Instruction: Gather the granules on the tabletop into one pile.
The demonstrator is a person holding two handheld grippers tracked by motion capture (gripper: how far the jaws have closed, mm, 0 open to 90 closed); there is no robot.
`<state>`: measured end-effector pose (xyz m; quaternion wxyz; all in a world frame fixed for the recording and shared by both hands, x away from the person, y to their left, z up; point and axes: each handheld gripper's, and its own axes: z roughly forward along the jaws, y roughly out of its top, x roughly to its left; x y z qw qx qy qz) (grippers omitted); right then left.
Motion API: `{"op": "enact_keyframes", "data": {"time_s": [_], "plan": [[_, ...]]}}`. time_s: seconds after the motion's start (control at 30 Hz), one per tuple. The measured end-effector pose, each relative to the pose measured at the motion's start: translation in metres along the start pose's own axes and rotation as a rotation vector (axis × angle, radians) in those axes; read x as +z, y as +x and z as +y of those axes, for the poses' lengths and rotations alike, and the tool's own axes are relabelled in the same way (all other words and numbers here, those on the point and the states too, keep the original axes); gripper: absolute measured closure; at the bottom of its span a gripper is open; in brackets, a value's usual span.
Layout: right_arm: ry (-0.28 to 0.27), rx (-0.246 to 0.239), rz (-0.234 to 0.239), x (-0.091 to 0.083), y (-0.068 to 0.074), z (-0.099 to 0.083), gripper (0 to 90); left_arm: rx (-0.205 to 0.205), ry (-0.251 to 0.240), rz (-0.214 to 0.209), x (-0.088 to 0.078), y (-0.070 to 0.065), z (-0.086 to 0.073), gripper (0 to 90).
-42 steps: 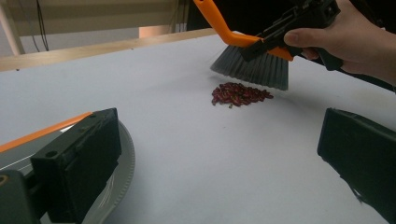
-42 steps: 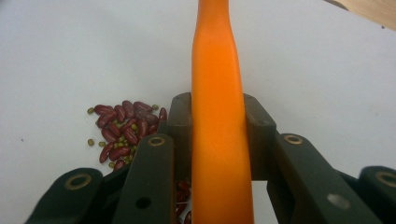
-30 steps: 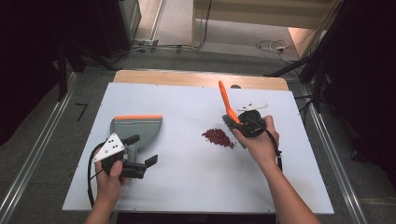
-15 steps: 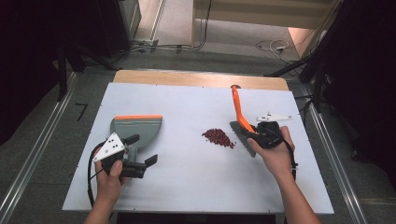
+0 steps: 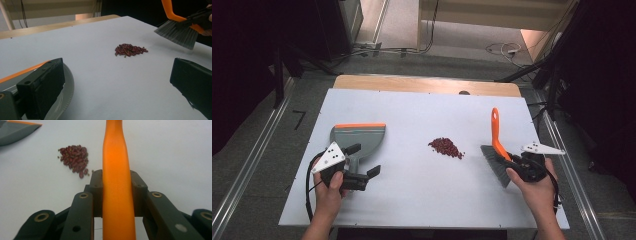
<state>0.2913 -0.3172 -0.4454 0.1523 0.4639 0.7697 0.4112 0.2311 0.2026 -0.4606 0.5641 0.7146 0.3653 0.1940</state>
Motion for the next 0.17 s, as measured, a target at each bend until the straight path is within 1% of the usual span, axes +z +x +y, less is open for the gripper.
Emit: {"op": "enact_keyframes", "data": {"time_s": [0.03, 0.07, 0.17], "plan": [[0.005, 0.009, 0.002, -0.0014, -0.0025, -0.003, 68.6, -0.002, -0.002, -0.002, 0.0, 0.0, 0.0001, 0.4], [0.008, 0.016, -0.005, -0.0028, -0.0052, -0.0051, 68.6, -0.002, -0.003, -0.002, 0.0002, 0.0, 0.0002, 0.4], [-0.011, 0.038, 0.0, -0.0047, -0.0107, -0.005, 68.6, -0.001, -0.005, -0.001, -0.0003, -0.0002, 0.0011, 0.4]]}}
